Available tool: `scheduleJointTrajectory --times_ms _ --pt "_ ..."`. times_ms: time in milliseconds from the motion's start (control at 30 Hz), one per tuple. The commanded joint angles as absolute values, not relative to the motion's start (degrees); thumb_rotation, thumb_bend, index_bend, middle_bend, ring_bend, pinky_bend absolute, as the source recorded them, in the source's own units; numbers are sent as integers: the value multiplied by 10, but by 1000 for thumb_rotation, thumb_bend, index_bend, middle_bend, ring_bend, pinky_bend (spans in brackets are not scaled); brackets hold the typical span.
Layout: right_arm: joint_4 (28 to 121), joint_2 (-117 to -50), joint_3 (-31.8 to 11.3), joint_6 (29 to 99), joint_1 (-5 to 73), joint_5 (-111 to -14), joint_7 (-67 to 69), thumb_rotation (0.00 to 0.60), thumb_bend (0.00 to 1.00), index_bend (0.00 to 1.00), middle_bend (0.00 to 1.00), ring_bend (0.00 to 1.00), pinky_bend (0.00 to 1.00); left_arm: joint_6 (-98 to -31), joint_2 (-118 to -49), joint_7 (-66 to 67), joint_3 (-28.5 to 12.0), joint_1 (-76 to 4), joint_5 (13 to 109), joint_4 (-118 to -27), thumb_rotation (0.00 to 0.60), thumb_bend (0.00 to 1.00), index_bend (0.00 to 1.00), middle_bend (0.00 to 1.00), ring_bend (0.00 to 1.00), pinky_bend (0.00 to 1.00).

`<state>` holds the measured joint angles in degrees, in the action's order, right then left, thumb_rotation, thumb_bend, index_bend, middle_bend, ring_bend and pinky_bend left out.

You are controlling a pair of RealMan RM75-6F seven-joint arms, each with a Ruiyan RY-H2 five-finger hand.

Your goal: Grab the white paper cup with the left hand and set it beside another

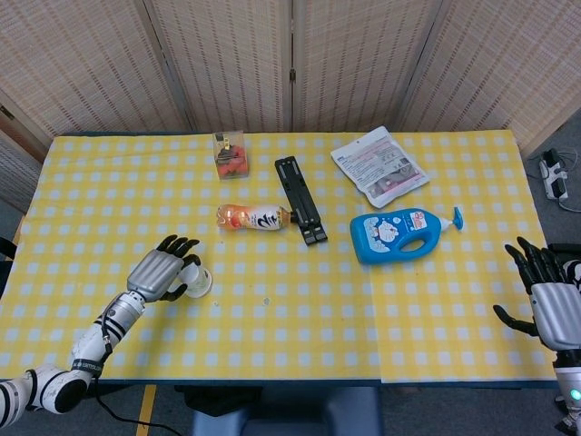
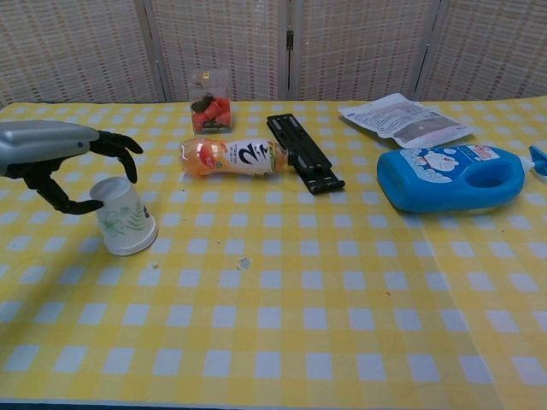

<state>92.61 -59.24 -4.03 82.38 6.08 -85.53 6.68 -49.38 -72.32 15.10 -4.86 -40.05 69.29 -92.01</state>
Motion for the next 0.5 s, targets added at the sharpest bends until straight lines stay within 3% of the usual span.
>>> scheduleJointTrajectory --times_ms 33,500 --pt "926 -593 -40 824 61 -855 67 600 263 0 0 15 0 -497 -721 151 -48 -400 696 -923 600 463 364 117 87 8" --pt "928 -591 -39 829 57 -856 67 600 263 0 0 15 0 -543 -667 197 -56 -397 708 -995 600 463 384 163 119 7"
